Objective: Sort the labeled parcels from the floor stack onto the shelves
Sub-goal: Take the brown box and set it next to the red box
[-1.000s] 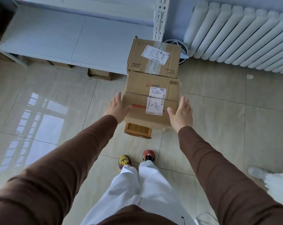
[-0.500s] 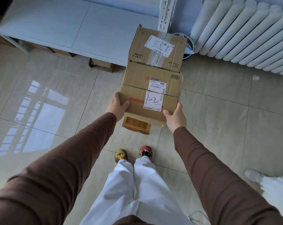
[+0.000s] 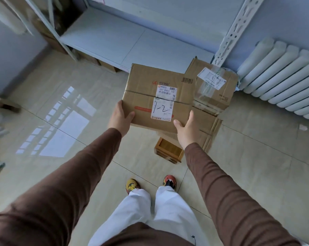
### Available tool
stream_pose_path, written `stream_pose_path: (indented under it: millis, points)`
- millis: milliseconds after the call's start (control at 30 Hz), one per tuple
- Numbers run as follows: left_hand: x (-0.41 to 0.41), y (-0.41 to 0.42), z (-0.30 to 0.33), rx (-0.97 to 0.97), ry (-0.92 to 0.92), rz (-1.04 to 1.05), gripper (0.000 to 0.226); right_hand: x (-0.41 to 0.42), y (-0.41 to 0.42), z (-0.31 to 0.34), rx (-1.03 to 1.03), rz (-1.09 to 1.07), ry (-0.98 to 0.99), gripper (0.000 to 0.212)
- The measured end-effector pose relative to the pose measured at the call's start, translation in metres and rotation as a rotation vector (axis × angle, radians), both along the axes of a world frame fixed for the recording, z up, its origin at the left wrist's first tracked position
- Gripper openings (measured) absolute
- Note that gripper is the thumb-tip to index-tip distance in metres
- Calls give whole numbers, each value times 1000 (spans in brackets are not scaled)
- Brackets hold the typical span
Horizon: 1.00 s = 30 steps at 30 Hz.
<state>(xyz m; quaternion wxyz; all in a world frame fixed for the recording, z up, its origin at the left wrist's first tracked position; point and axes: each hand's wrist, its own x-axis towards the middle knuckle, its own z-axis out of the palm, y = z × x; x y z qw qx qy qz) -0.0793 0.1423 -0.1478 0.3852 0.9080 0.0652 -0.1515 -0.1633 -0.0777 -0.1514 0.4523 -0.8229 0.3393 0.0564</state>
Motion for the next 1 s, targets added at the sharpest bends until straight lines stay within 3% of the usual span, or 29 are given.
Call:
stream_pose_path:
  millis: [500,1000]
  points:
    - [114,189,109,-65,-353,240,69,168,170,106,-113,199,-350,79]
    - [318,230,114,-206,-332,276,76,372,222,110,-181,148,-528,82]
